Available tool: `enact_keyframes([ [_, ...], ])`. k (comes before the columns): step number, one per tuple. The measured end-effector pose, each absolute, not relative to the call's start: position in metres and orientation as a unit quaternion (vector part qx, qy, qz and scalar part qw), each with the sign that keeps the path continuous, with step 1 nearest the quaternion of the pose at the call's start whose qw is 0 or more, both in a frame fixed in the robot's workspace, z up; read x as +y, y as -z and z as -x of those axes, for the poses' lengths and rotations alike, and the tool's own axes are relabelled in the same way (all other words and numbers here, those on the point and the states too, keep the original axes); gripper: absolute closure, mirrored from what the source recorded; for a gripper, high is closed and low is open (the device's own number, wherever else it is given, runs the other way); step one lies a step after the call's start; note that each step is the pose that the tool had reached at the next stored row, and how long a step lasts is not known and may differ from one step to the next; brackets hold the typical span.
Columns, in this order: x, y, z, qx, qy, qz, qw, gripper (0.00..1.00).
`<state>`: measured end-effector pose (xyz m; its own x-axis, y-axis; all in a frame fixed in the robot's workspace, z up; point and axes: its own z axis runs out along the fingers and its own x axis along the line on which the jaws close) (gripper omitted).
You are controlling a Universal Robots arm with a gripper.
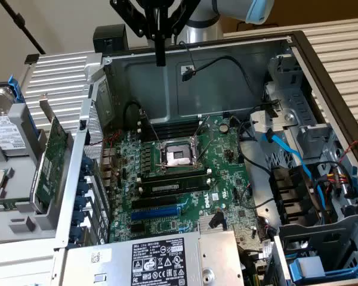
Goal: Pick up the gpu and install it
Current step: 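Reach for the gpu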
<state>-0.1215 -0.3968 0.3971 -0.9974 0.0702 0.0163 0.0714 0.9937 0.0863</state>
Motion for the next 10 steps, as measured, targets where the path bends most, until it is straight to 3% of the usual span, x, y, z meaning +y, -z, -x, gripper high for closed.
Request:
enact_keyframes([
  [10,-0.3968,-0.3971,0.1215,-0.998,0.046,0.035,0.007,0.89],
])
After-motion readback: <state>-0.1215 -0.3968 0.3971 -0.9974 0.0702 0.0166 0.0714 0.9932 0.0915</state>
